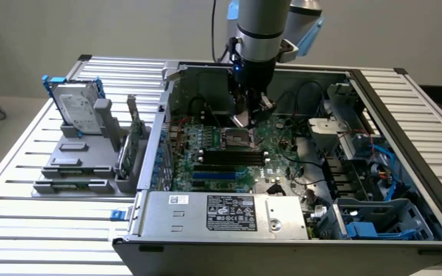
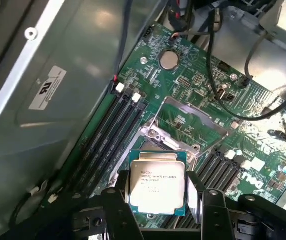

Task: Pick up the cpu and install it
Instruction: 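Place the cpu into insertion slot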

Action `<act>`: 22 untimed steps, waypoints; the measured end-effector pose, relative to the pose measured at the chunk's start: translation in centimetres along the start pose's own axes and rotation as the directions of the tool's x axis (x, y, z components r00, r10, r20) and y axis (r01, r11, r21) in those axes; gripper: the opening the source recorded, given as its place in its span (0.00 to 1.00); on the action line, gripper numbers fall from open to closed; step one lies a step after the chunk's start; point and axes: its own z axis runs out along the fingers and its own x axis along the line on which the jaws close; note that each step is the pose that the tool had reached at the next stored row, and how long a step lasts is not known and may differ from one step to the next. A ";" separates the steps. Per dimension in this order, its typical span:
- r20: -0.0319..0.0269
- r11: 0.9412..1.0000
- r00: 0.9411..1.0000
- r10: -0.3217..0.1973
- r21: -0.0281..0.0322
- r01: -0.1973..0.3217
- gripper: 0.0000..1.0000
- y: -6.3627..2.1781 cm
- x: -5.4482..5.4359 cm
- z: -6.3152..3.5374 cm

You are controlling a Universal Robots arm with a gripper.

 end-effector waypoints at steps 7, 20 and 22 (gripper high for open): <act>0.006 0.992 0.993 0.122 -0.007 -0.122 0.55 -0.04 0.0 0.62; 0.009 0.967 0.967 0.254 -0.011 -0.254 0.55 -0.32 0.1 0.80; 0.009 0.965 0.965 0.263 -0.011 -0.263 0.55 -0.47 0.2 0.81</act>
